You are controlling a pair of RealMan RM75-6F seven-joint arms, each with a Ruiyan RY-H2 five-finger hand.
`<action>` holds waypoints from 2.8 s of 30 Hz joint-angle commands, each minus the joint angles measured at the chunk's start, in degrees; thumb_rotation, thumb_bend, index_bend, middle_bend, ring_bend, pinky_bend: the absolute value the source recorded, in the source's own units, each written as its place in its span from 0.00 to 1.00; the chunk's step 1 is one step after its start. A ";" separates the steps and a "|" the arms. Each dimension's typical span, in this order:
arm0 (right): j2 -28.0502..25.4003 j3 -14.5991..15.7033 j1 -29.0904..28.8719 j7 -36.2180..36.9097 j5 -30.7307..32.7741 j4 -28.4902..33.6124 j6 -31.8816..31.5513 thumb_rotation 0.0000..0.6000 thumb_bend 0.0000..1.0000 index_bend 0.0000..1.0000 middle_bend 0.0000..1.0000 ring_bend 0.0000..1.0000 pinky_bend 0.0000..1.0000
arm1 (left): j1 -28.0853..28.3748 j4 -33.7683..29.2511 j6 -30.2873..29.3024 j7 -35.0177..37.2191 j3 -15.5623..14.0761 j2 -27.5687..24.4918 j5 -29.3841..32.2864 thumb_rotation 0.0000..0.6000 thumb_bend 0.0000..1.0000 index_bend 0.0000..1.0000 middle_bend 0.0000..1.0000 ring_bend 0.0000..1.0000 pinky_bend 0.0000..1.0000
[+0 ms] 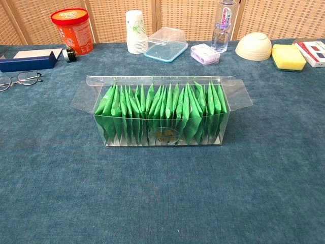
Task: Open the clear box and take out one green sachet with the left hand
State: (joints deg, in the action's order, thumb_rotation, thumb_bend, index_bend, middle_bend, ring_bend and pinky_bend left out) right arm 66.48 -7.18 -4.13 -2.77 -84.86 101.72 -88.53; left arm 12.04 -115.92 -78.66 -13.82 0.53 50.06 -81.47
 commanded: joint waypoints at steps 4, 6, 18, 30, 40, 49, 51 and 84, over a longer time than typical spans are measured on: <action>0.13 -0.08 -0.09 0.46 -0.34 -0.18 -0.18 0.57 0.67 0.21 0.17 0.15 0.22 | 0.45 -0.61 1.57 -0.11 -0.21 0.30 -0.33 1.00 0.35 0.11 0.11 0.03 0.20; 0.14 0.04 0.03 0.76 -0.49 -0.26 -0.35 0.58 0.66 0.21 0.17 0.15 0.22 | 0.84 -1.06 2.08 -0.04 -0.19 0.77 -1.29 1.00 0.34 0.11 0.11 0.03 0.20; 0.17 0.44 1.39 1.15 -1.19 -0.05 -2.58 0.57 0.67 0.21 0.17 0.15 0.22 | 9.09 -4.40 12.27 -5.03 2.78 6.11 -0.36 0.99 0.29 0.12 0.11 0.03 0.20; -0.65 0.30 3.12 2.38 -0.07 -0.81 -4.37 0.58 0.66 0.22 0.17 0.15 0.22 | 19.80 -3.57 19.35 -17.14 8.10 18.72 9.42 0.99 0.29 0.13 0.11 0.03 0.20; -0.98 0.18 4.40 3.36 0.98 -1.42 -5.31 0.58 0.67 0.22 0.17 0.15 0.22 | 28.75 -0.22 22.50 -23.83 11.86 26.77 19.47 0.99 0.29 0.14 0.11 0.03 0.20; -0.77 0.10 4.57 3.06 0.95 -1.22 -5.31 0.57 0.66 0.22 0.17 0.15 0.22 | 36.63 3.52 26.42 -27.32 13.27 30.24 27.67 0.99 0.29 0.17 0.11 0.03 0.20; -0.57 0.22 4.78 3.02 1.04 -1.13 -5.41 0.58 0.66 0.23 0.17 0.15 0.22 | 38.56 4.96 27.43 -27.78 13.40 31.22 30.01 0.99 0.29 0.17 0.11 0.03 0.20; -0.54 0.47 6.47 2.31 0.58 -0.07 -6.46 0.71 0.66 0.24 0.17 0.15 0.22 | 51.07 15.67 33.72 -15.54 15.40 30.48 46.02 1.00 0.48 0.30 0.12 0.04 0.20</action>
State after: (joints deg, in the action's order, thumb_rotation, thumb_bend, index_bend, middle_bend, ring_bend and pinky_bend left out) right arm 65.94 -6.71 2.32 -0.47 -84.28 101.66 -94.97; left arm 62.99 -100.01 -45.48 -30.42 15.84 81.04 -35.40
